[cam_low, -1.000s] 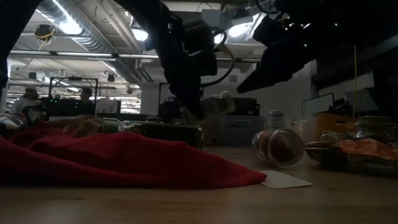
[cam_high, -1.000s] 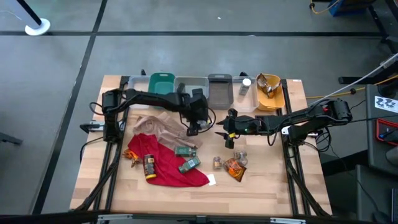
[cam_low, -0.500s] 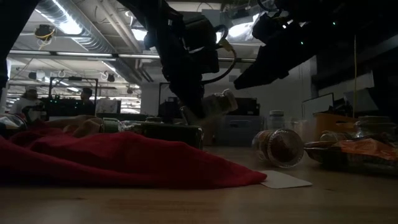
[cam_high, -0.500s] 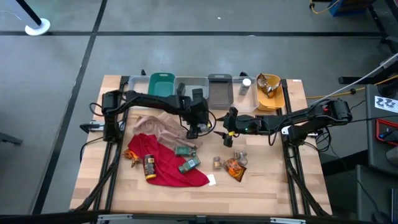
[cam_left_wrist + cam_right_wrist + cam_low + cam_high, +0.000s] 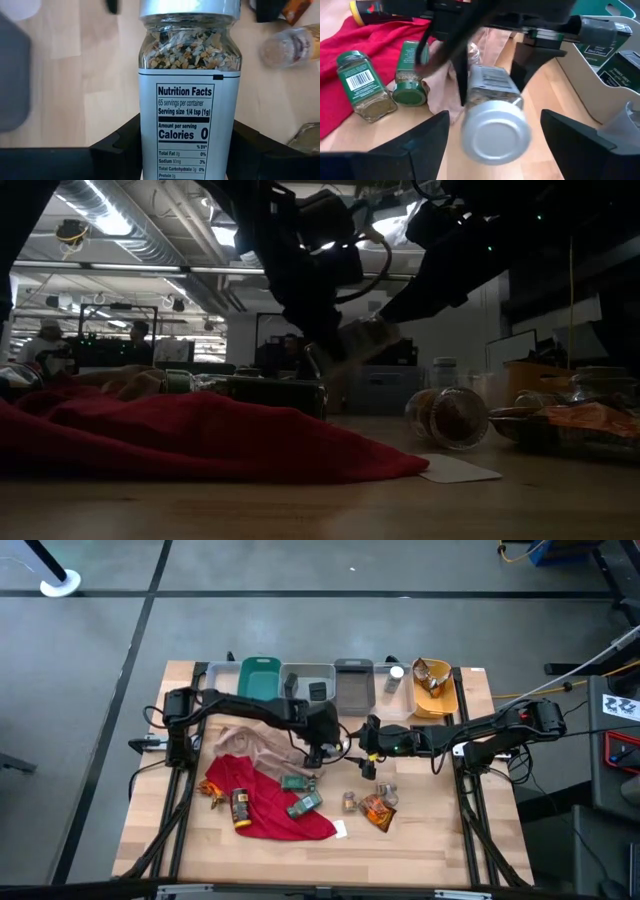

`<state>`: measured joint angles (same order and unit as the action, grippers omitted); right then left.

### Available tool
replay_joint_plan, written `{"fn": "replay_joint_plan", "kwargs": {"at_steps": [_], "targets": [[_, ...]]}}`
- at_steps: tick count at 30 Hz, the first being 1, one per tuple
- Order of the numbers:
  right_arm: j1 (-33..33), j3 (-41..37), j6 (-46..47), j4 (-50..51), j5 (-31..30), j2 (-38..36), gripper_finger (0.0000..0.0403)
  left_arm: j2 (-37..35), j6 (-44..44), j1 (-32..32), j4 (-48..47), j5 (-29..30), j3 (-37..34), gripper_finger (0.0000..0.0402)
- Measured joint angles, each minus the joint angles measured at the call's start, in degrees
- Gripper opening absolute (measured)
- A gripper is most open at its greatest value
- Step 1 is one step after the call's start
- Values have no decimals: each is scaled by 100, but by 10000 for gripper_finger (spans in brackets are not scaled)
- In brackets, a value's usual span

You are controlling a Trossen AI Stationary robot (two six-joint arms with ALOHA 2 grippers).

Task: Sort spices by type
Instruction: Put the white seasoning bottle into the green bin

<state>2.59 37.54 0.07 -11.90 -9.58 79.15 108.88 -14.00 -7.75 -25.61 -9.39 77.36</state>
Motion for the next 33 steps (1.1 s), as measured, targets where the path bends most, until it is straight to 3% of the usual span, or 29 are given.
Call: {"fn": "replay_joint_plan", "kwargs": {"at_steps": [21,33], "targets": [[2,7,-52,301,47,-113,312,0,190,215,569,9,0,186],[-3,4,-345,2013,-133,-1628,312,0,434,215,851,4,-2,186]]}}
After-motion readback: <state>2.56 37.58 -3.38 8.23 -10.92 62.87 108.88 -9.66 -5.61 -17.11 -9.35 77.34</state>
